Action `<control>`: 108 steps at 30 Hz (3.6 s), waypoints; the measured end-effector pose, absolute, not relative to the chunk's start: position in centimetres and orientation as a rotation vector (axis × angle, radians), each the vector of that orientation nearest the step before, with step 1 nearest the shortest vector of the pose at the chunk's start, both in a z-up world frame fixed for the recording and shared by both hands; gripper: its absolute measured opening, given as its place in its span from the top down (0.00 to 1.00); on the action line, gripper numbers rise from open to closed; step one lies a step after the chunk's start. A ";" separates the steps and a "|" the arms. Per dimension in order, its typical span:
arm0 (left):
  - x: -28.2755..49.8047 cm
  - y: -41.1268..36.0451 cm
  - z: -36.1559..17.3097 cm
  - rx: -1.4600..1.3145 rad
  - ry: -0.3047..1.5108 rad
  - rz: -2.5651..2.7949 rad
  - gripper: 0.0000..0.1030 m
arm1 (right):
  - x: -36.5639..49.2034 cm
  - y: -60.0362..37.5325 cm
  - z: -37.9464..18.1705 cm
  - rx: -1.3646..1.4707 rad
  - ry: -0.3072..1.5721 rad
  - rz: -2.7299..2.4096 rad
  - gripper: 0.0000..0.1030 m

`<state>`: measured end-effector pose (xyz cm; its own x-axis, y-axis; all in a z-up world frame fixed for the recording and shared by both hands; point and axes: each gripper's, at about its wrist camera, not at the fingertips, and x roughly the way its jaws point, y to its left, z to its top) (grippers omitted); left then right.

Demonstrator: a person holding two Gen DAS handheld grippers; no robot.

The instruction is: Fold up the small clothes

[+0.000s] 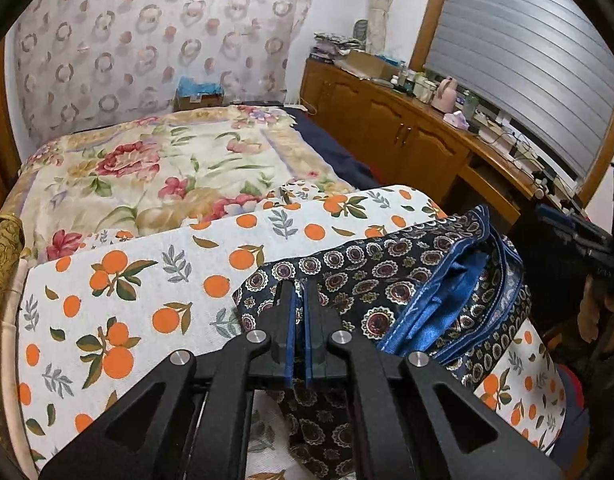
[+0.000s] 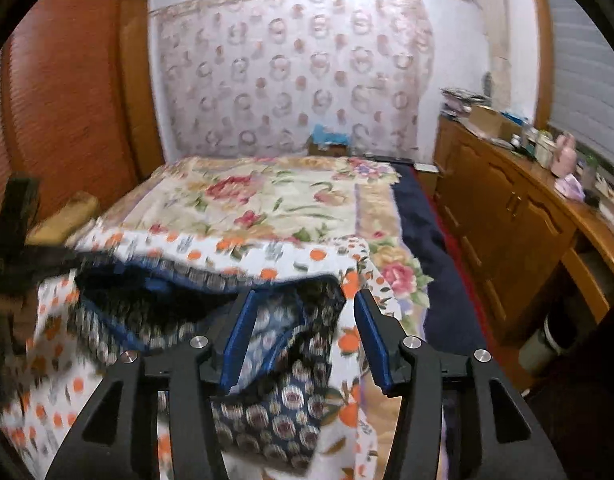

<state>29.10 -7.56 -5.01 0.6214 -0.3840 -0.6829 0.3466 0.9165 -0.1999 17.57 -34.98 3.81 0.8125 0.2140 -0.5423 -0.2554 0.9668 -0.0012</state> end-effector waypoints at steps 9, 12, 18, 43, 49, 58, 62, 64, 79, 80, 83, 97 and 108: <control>26.8 -5.2 -4.7 -0.001 0.787 -0.437 0.20 | 16.1 -33.6 -0.3 -0.186 0.713 0.281 0.49; 26.2 -5.0 -5.8 0.051 0.819 -0.436 0.20 | 16.6 -32.6 -0.7 -0.216 0.724 0.309 0.49; 26.4 -5.6 -7.5 0.096 0.877 -0.442 0.20 | 19.7 -31.2 -0.3 -0.198 0.720 0.377 0.49; 33.4 -6.7 -9.3 -0.015 0.923 -0.374 0.39 | 22.9 -34.7 0.1 -0.006 0.710 0.279 0.48; 33.4 -7.0 -9.4 -0.057 0.934 -0.421 0.67 | 22.9 -34.8 -0.6 -0.009 0.735 0.293 0.48; 30.5 -6.1 -6.0 -0.084 0.829 -0.477 0.94 | 23.2 -35.1 -0.6 0.013 0.757 0.321 0.36; 29.7 -4.6 -4.9 -0.073 0.804 -0.434 0.94 | 23.7 -34.1 -0.5 0.016 0.768 0.345 0.33; 29.7 -3.9 -5.2 -0.080 0.812 -0.419 0.94 | 24.1 -33.6 -0.5 0.016 0.776 0.355 0.33; 29.6 -3.4 -7.5 -0.063 0.832 -0.380 0.94 | 26.3 -31.5 -1.8 -0.009 0.843 0.398 0.44; 29.6 -3.5 -7.5 -0.064 0.831 -0.381 0.94 | 26.2 -31.3 -1.8 -0.022 0.841 0.400 0.48; 29.5 -3.5 -7.5 -0.066 0.835 -0.386 0.94 | 25.9 -31.1 -1.9 0.003 0.840 0.445 0.82; 23.5 0.6 -1.2 -0.146 0.625 -0.374 0.94 | 22.3 -28.1 4.2 -0.058 0.616 0.482 0.91; 17.7 12.0 1.3 -0.225 0.491 -0.134 0.94 | 24.4 -17.1 10.0 -0.178 0.484 0.681 0.91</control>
<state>17.67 11.97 1.32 0.8739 -0.1809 -0.4513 0.0734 0.9667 -0.2453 24.42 -17.07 10.00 0.6718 0.5608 -0.4839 -0.6416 0.7670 -0.0019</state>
